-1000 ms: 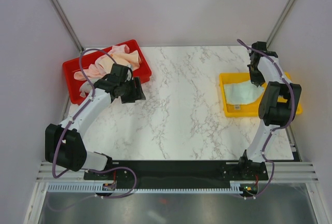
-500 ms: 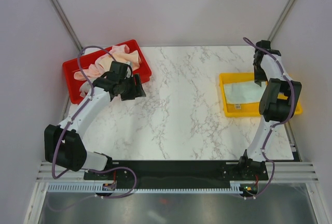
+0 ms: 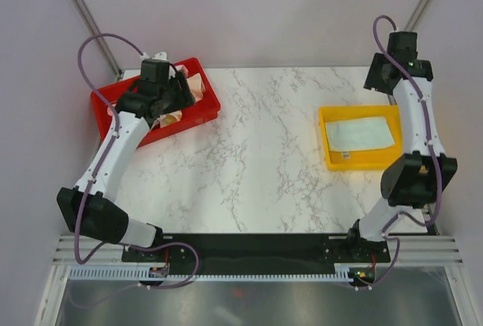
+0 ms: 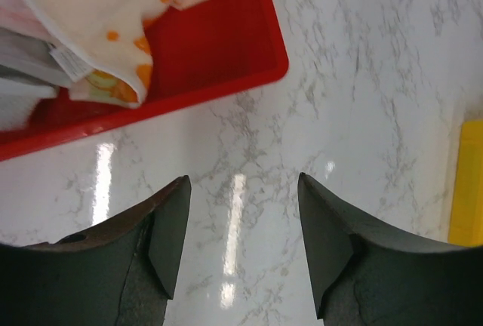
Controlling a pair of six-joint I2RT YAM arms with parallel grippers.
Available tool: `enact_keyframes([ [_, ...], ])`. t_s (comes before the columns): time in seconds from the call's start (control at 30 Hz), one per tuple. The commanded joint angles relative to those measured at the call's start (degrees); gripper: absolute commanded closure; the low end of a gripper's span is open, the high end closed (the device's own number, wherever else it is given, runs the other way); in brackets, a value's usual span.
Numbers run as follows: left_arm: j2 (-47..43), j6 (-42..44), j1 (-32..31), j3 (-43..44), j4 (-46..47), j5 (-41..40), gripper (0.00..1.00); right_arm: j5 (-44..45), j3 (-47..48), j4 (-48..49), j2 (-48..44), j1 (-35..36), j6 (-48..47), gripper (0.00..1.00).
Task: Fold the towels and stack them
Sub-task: Neatly place the folded towel into the bin, then grab crumpled towel
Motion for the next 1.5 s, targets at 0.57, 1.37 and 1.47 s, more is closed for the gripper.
enact_keyframes([
  [0.57, 29.85, 1.92, 21.51, 14.9, 8.29, 3.26, 0.35, -36.21, -38.73, 40.12, -29.84, 16.66, 20.05, 0.26],
  [1.37, 35.69, -0.72, 21.51, 26.33, 9.88, 10.27, 0.94, -34.28, -38.74, 38.82, -28.08, 17.37, 15.75, 0.27],
  [1.47, 29.54, -3.09, 21.07, 29.05, 10.14, 15.62, 0.98, -33.84, -41.01, 39.25, -29.93, 17.63, 16.45, 0.27],
])
